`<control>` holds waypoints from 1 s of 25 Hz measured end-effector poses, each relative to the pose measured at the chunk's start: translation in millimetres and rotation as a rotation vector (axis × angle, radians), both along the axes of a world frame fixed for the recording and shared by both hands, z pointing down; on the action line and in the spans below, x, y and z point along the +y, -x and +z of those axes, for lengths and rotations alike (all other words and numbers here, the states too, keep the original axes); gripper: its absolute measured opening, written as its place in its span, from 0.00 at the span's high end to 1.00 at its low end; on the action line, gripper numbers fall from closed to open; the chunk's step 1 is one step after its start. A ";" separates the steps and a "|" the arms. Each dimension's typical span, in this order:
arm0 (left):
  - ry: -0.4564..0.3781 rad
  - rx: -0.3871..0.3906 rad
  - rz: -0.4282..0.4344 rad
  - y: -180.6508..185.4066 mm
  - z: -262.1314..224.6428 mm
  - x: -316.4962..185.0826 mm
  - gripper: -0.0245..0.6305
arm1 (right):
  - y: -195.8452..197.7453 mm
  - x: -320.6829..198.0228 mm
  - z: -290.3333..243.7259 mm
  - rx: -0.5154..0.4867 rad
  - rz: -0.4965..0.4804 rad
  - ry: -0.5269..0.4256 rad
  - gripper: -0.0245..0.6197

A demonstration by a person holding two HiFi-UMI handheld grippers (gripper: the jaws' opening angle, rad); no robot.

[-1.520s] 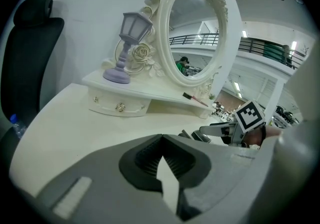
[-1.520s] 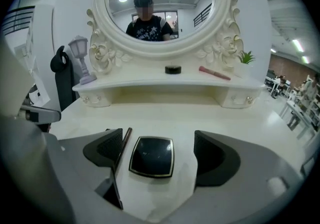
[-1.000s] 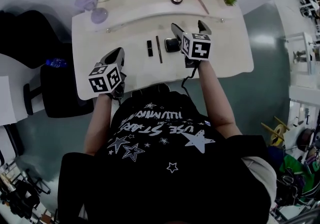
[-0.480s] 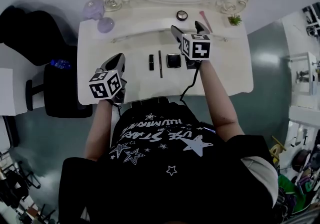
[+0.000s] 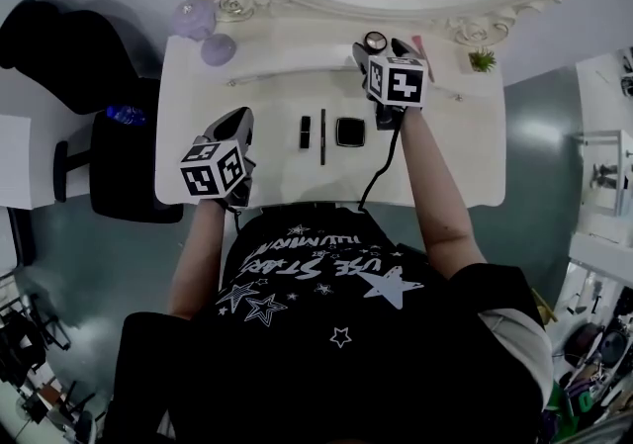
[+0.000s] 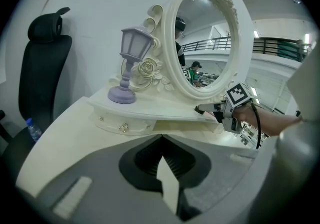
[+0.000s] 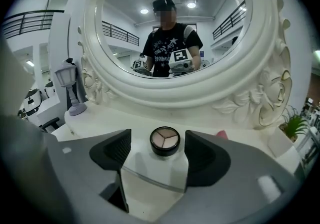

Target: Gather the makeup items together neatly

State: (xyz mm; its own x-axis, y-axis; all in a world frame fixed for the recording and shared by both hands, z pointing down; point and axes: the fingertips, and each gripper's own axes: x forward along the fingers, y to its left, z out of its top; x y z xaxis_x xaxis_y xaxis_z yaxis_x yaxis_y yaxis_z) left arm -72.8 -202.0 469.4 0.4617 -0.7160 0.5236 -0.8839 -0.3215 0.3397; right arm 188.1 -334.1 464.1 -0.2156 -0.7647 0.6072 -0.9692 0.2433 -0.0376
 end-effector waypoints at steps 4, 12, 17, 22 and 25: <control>0.016 0.001 -0.004 -2.2 5.4 -0.4 0.96 | -2.7 -6.1 10.0 0.023 0.007 0.037 0.42; 0.033 -0.001 0.003 -4.8 10.2 -2.0 0.96 | -5.8 -10.8 19.3 0.033 0.027 0.083 0.46; 0.036 0.002 0.013 -6.6 11.6 -3.4 0.96 | -7.6 -10.6 18.8 0.030 0.031 0.086 0.49; 0.035 -0.007 0.033 -8.5 13.1 -2.7 0.96 | -14.4 -12.5 17.2 0.009 0.075 0.073 0.59; 0.034 -0.004 0.038 -7.3 12.8 -0.7 0.96 | -14.7 -10.9 15.6 -0.013 0.083 0.069 0.59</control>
State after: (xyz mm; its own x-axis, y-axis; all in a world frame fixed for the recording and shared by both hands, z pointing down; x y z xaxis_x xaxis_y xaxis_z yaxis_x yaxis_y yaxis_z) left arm -65.5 -202.7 482.2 0.4862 -0.6797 0.5493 -0.8726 -0.3433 0.3475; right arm 202.8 -345.0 479.7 -0.1616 -0.7368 0.6565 -0.9852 0.1587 -0.0644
